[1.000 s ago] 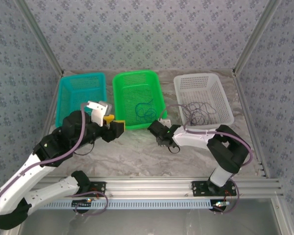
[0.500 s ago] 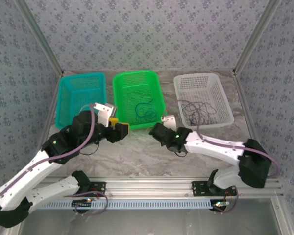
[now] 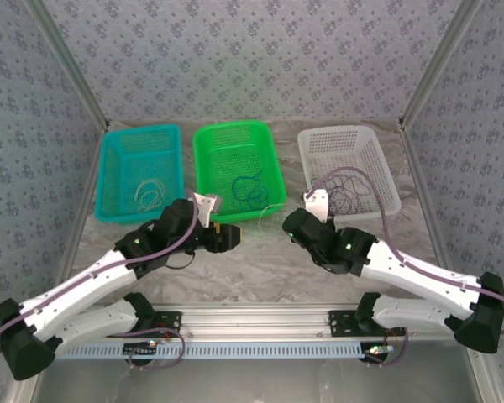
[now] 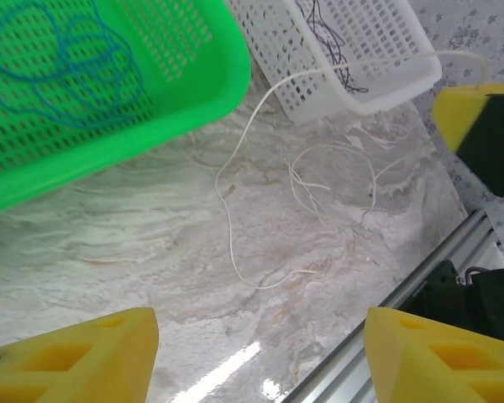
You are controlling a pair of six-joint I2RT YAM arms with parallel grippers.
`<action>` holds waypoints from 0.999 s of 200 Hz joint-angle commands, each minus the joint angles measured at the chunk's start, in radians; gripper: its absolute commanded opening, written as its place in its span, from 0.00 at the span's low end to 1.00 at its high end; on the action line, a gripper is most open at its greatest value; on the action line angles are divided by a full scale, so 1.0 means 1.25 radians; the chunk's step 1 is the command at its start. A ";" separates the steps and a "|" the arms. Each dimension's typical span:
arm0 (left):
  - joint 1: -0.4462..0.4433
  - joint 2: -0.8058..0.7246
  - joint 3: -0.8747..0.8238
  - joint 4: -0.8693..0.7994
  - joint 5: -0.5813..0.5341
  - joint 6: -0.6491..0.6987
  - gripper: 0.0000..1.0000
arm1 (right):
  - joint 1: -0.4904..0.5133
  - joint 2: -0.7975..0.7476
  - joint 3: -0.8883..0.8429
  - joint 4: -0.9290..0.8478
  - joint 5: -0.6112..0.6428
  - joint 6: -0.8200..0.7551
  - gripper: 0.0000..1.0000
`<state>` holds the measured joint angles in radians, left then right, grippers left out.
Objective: Untangle the cables
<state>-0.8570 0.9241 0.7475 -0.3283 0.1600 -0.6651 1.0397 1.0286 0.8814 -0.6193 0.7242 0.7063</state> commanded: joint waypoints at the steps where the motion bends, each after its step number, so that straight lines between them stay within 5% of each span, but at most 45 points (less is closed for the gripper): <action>1: 0.004 0.033 -0.013 0.093 0.055 -0.059 0.66 | 0.014 -0.037 -0.013 0.047 0.053 -0.029 0.01; 104: -0.035 0.201 -0.026 0.254 0.068 -0.085 0.68 | 0.032 -0.102 0.000 0.088 0.064 -0.055 0.00; 200: -0.060 0.310 0.040 0.339 -0.011 0.014 0.71 | 0.043 -0.115 0.002 0.098 0.028 -0.093 0.00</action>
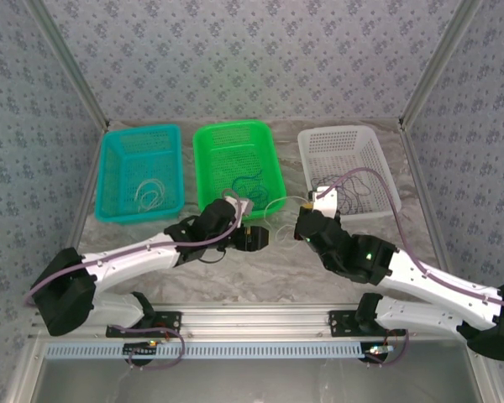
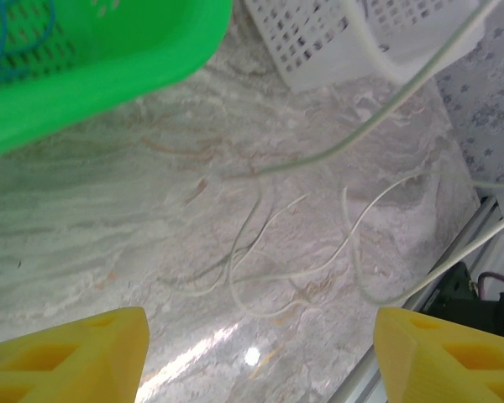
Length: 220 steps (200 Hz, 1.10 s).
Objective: Untangle the cables
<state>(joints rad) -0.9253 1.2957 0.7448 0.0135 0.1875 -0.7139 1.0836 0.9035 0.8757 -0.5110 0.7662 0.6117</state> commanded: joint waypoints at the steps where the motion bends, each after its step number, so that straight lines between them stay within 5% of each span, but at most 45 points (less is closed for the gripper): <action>1: -0.005 0.014 0.041 0.067 -0.033 0.054 0.71 | 0.008 -0.015 0.006 0.012 -0.006 -0.018 0.00; 112: -0.011 0.162 0.122 0.173 -0.064 0.119 0.74 | 0.009 -0.047 -0.008 0.047 -0.049 -0.046 0.00; 140: -0.012 0.196 0.135 0.196 -0.016 0.109 0.50 | 0.009 -0.054 -0.010 0.027 -0.042 -0.041 0.00; 174: -0.013 0.145 0.118 0.170 -0.061 0.130 0.19 | -0.001 -0.056 -0.026 -0.026 -0.041 -0.010 0.02; 220: -0.016 0.058 0.191 0.005 -0.065 0.247 0.02 | -0.036 -0.033 -0.079 -0.041 -0.047 0.047 0.06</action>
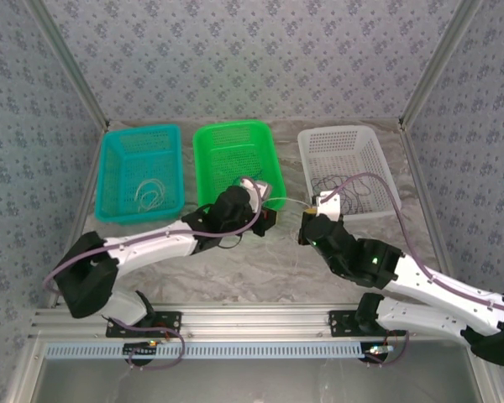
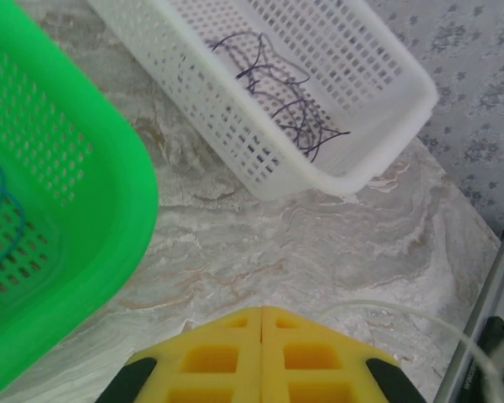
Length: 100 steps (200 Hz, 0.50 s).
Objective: Untangle the cables
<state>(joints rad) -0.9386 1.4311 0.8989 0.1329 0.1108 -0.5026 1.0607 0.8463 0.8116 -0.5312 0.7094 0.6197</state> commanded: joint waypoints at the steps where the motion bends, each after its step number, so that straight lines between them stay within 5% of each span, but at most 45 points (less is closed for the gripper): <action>1: -0.005 -0.051 0.069 -0.095 -0.003 0.079 0.02 | -0.018 0.013 -0.029 -0.024 -0.003 0.041 0.06; 38: -0.005 -0.050 0.114 -0.175 0.010 0.117 0.00 | -0.061 0.069 -0.052 0.013 -0.006 0.050 0.08; 73: -0.005 -0.060 0.147 -0.216 0.016 0.110 0.00 | -0.093 0.107 -0.066 0.051 -0.043 0.065 0.41; 100: -0.005 -0.064 0.181 -0.242 0.041 0.110 0.00 | -0.110 0.146 -0.099 0.121 -0.102 0.078 0.54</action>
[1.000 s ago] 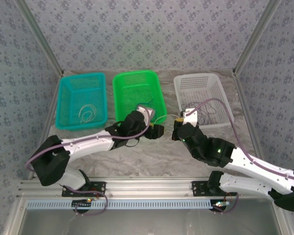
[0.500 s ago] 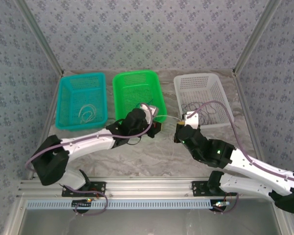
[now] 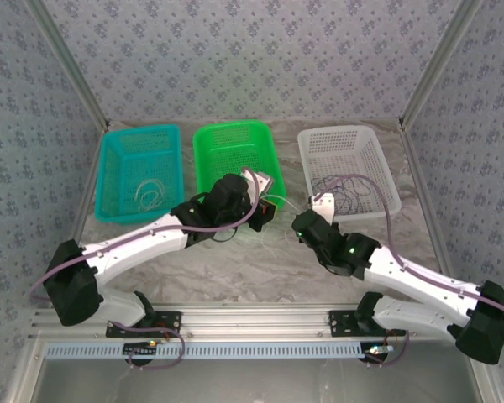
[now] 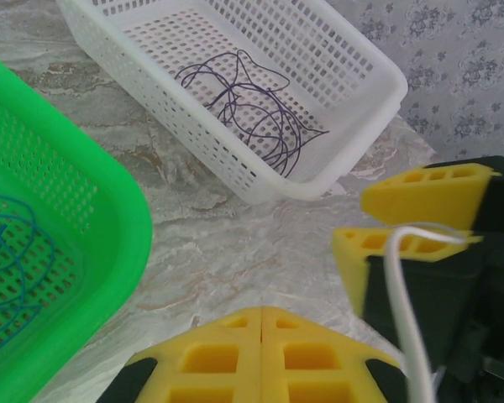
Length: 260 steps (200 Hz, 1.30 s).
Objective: Untangle the cables
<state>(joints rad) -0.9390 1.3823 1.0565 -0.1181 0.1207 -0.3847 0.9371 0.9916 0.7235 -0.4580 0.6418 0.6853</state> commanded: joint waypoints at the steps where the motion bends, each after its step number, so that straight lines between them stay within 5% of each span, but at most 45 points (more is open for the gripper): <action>1: -0.005 -0.025 0.056 -0.041 0.035 0.016 0.00 | -0.011 0.032 -0.029 0.064 -0.048 0.028 0.55; 63: -0.009 -0.033 0.086 -0.055 0.082 -0.004 0.00 | -0.022 0.150 -0.026 0.215 -0.098 0.019 0.80; 185: 0.022 -0.115 0.089 -0.106 0.015 -0.001 0.00 | 0.028 0.236 -0.116 0.251 -0.188 0.083 0.72; 219: 0.023 -0.141 0.090 -0.089 0.017 -0.012 0.00 | 0.027 0.351 -0.061 0.210 -0.205 0.111 0.57; 246: 0.038 -0.181 0.093 -0.100 0.013 -0.013 0.00 | 0.031 0.444 -0.003 0.198 -0.220 0.105 0.18; 260: 0.063 -0.213 0.100 -0.130 -0.002 -0.007 0.00 | 0.036 0.473 0.017 0.176 -0.215 0.111 0.06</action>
<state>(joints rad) -0.9012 1.1946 1.1305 -0.2447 0.1425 -0.3935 0.9703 1.5318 0.6842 -0.1757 0.3744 0.7975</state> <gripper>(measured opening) 0.053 0.134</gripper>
